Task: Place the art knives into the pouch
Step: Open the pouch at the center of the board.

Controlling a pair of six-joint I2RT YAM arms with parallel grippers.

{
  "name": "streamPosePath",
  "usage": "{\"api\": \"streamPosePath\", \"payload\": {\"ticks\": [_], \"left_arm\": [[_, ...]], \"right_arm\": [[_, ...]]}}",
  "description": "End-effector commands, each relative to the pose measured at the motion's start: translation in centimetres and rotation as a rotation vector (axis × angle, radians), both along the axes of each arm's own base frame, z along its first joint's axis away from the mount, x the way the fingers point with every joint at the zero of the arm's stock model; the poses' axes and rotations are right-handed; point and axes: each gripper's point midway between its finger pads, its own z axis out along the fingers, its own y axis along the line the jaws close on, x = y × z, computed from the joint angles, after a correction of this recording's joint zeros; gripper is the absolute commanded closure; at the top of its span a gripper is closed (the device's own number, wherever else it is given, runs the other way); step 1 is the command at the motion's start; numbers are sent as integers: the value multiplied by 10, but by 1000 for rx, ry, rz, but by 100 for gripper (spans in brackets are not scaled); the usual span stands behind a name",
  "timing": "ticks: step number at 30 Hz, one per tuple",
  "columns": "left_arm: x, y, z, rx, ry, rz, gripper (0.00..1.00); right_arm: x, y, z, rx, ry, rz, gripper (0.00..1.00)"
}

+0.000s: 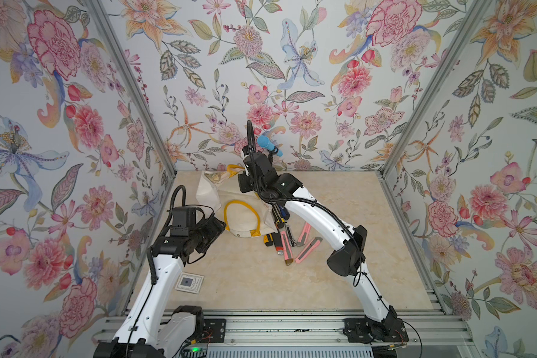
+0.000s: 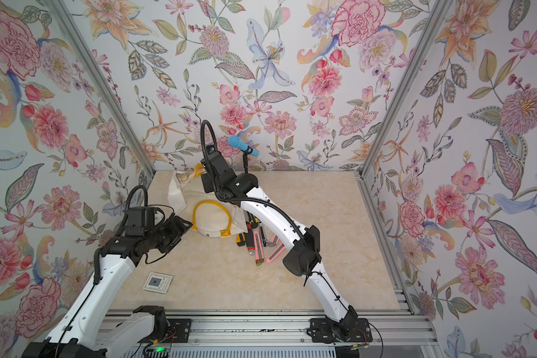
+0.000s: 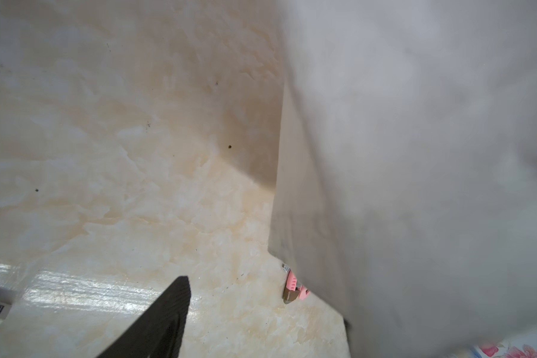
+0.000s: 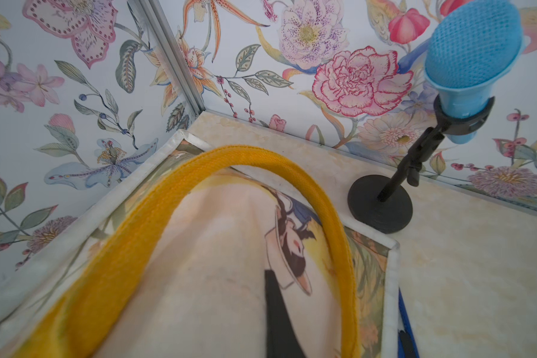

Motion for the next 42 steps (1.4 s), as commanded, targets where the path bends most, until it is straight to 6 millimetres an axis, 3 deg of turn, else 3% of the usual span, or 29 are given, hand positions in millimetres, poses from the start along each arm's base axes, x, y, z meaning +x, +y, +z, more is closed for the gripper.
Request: {"api": "streamPosePath", "payload": {"ticks": [1,5,10,13,15,18,25,27,28,33,38,42], "left_arm": [[8,12,5,72,-46,41,22],[22,25,18,159,-88,63,22],[45,24,30,182,-213,47,23],[55,20,26,169,-246,36,24],[60,20,21,172,-246,37,30],[65,22,16,196,-240,28,48],[69,18,8,254,-206,-55,60],[69,16,4,255,-195,-70,78],[67,19,3,277,-173,-67,100],[55,58,26,526,-9,-79,100],[34,109,65,766,142,-53,100],[20,131,72,884,245,-38,100]], "right_arm": [[-14,-12,74,195,-31,24,100],[-16,-12,79,270,37,71,100],[-19,-9,77,340,128,137,100],[-22,-10,80,337,121,144,100],[-23,-12,84,350,127,153,100],[-19,-16,85,380,160,159,100],[-3,-24,76,492,313,185,100],[-1,-23,74,507,337,198,100],[0,-23,72,508,342,198,100],[13,-41,54,478,378,153,100],[25,-80,15,293,331,-7,100],[34,-117,9,162,235,-152,100]]}}
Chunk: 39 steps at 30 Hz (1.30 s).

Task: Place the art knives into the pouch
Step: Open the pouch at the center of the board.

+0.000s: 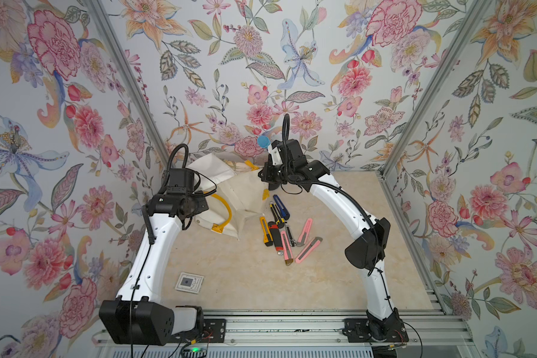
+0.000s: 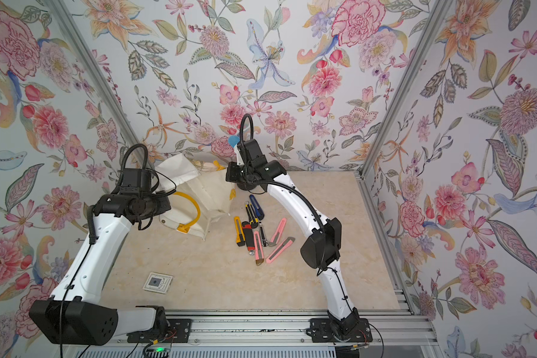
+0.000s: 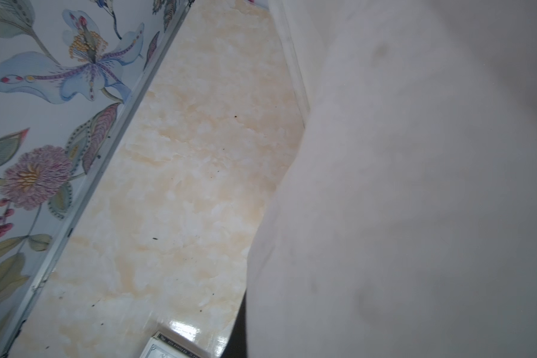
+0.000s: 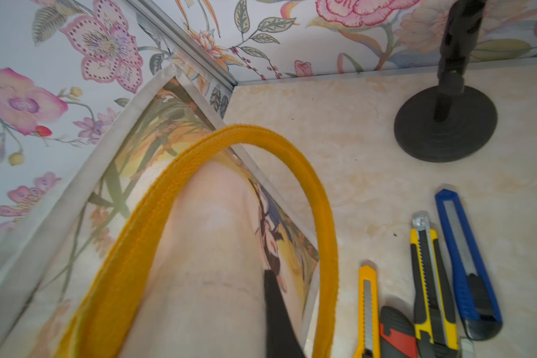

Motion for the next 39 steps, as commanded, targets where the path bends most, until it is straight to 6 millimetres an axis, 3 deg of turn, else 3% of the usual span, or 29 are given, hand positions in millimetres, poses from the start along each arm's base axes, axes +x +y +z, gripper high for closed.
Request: {"api": "streamPosePath", "payload": {"ticks": [1,5,9,13,18,23,27,32,35,37,39], "left_arm": [[-39,54,-7,243,192,130,100],[-50,67,-5,334,263,146,100],[-67,93,12,505,346,210,100],[-64,94,18,513,329,220,100],[-34,62,12,326,244,112,100],[0,13,5,66,120,-37,100],[15,-17,-14,-85,97,-125,100],[25,-31,-32,-133,155,-192,98],[34,-30,-33,-122,157,-201,89],[48,-32,-46,-128,169,-207,75],[60,-38,-46,-159,150,-228,72]], "right_arm": [[18,-66,38,-136,-157,-209,100],[23,-87,51,-217,-237,-271,100],[24,-101,63,-323,-298,-313,100],[24,-97,57,-347,-288,-287,100],[16,-63,41,-254,-203,-174,100],[1,-30,7,-201,-75,-47,100],[-12,-11,-18,-192,-2,31,100],[-23,8,-23,-150,35,106,100],[-30,16,-23,-128,51,150,95],[-31,17,-30,-137,63,154,95],[-33,20,-35,-138,74,163,97]]}}
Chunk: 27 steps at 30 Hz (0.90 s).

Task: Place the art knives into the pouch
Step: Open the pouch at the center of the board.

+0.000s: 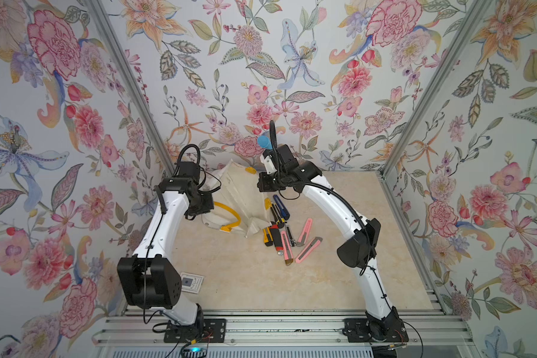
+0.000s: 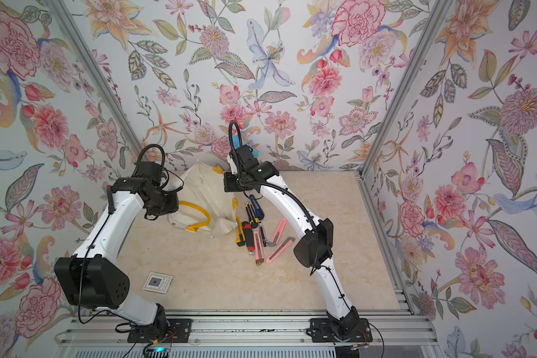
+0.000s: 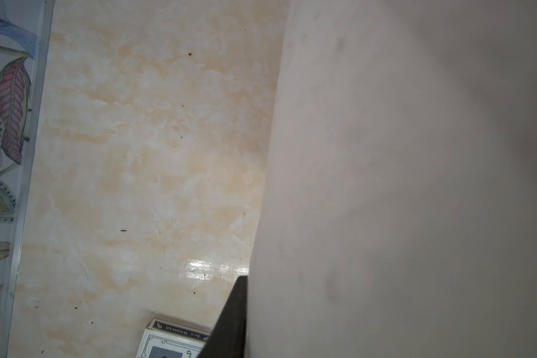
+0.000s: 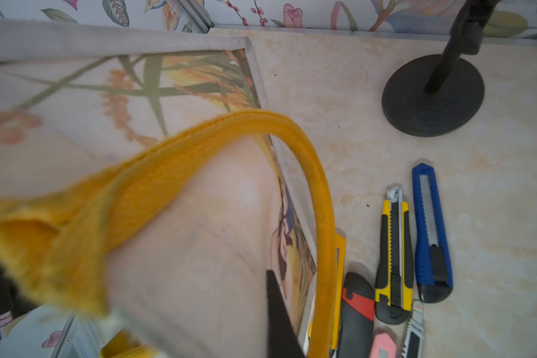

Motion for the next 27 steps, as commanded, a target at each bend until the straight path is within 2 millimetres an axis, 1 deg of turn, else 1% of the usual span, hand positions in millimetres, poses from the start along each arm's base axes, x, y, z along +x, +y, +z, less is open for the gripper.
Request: {"api": "streamPosePath", "payload": {"ticks": [1,2,4,6,7,10,12,14,16,19,20,21,23,24,25,26,27], "left_arm": [[30,-12,12,-66,-92,-39,65],[35,-16,16,-92,-116,-42,56],[45,-24,26,-143,-172,-51,29],[45,-25,31,-155,-191,-43,22],[43,-23,28,-149,-185,-36,21],[30,-22,9,-143,-137,-26,21],[24,-25,-2,-164,-115,-25,21],[17,-28,-10,-171,-95,-22,21],[9,-26,-20,-160,-62,-18,21],[3,-27,-34,-157,-27,-24,21],[4,-29,-38,-164,-21,-30,22],[6,-33,-42,-176,-17,-39,23],[12,-39,-46,-195,-16,-50,31],[15,-43,-48,-199,-11,-63,42],[17,-43,-47,-189,-10,-71,56],[18,-42,-48,-160,0,-82,68],[17,-37,-46,-109,19,-92,83]], "right_arm": [[-11,10,-8,8,52,29,98],[-11,10,-9,8,55,24,98],[-10,12,-9,17,65,15,99],[-9,14,-11,25,73,11,100],[-7,13,-12,26,77,5,100],[-5,14,-18,30,96,0,100],[-2,14,-21,31,101,-6,100],[1,14,-23,33,106,-16,100],[5,12,-25,36,109,-24,100],[10,10,-30,39,123,-33,100],[10,9,-31,39,127,-33,100],[11,9,-34,36,133,-36,100],[13,8,-37,33,136,-38,100],[12,8,-39,30,139,-35,100],[13,7,-40,23,135,-36,100],[15,5,-43,12,132,-39,100],[17,1,-45,-3,125,-49,100]]}}
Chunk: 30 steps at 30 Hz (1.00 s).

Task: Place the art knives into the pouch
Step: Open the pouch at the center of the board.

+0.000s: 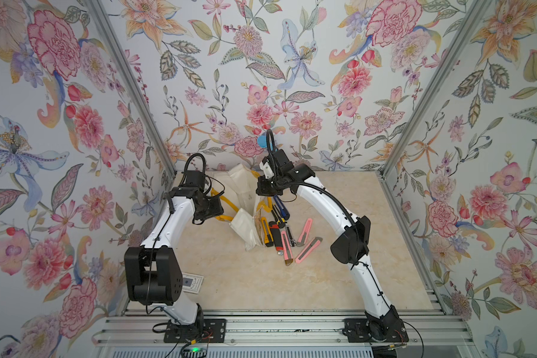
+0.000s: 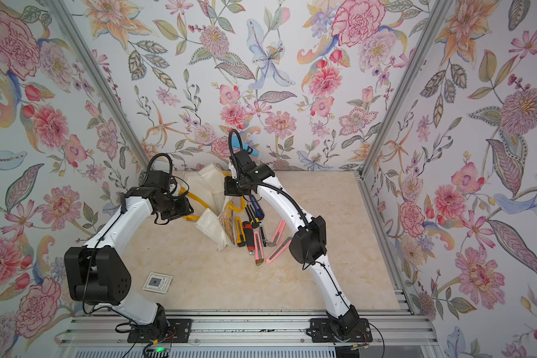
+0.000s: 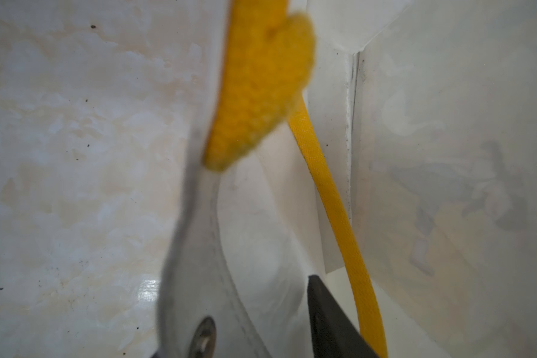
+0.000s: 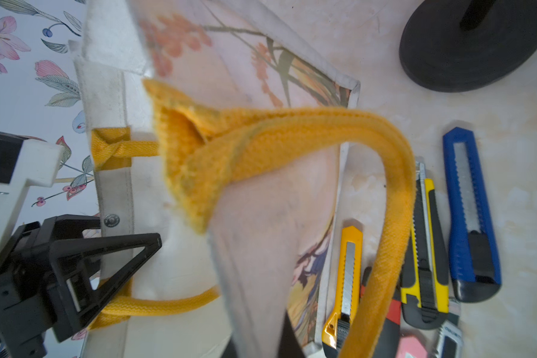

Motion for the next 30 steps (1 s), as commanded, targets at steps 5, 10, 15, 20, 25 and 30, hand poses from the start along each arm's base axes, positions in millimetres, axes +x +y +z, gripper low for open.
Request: {"api": "streamPosePath", "payload": {"ticks": [5,10,15,20,25,30], "left_arm": [[-6,54,29,425,88,-10,100],[-17,81,64,610,87,59,100],[-28,86,55,641,127,64,100],[-23,63,24,531,131,23,100],[-14,48,8,469,133,-9,100],[-6,46,20,487,110,-15,100]], "right_arm": [[17,-31,-12,-100,-41,-61,100],[23,-44,-19,-154,-63,-81,100],[29,-51,-16,-171,-78,-90,100],[23,-31,-4,-103,-84,-32,100],[9,-1,8,-39,-104,58,84],[10,3,7,-12,-87,57,59]]}}
